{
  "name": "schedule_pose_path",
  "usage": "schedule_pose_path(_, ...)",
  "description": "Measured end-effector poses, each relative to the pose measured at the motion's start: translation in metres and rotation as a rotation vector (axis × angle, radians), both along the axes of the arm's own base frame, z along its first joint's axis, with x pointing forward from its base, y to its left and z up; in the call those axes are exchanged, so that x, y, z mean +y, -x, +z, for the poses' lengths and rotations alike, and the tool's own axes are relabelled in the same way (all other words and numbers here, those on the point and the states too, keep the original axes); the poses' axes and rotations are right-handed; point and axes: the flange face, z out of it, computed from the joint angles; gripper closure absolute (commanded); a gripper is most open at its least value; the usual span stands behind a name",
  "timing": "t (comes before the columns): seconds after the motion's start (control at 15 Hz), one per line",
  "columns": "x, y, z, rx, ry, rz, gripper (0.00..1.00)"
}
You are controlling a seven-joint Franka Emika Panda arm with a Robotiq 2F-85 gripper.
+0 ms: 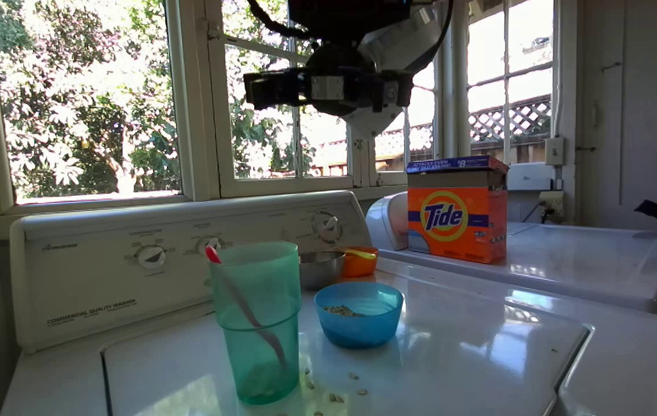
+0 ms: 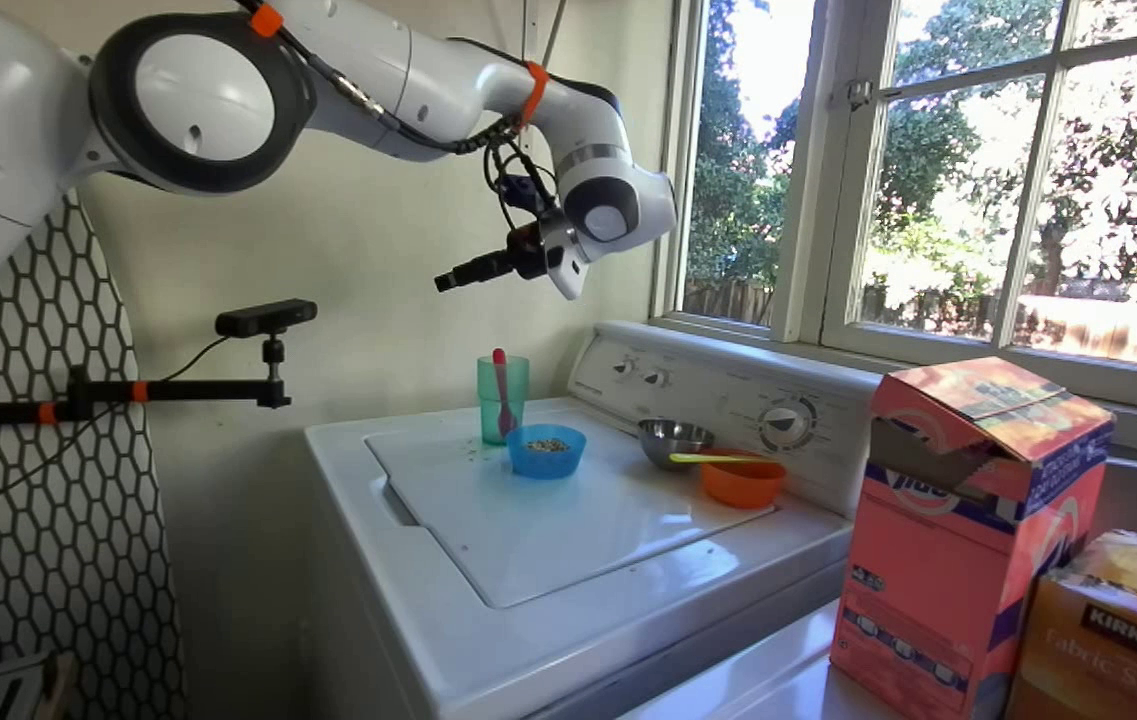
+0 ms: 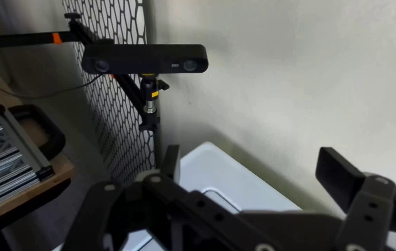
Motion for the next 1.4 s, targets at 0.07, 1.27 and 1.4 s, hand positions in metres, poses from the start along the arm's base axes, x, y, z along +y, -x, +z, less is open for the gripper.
schedule_pose_path(0.07,0.010,0.004,0.006,-0.032,0.030,0.026,0.00)
schedule_pose_path(1.27,0.109,0.021,0.061,-0.664,0.515,0.305,0.00)
schedule_pose_path(1.4,0.110,0.020,0.062,-0.671,0.524,0.308,0.00)
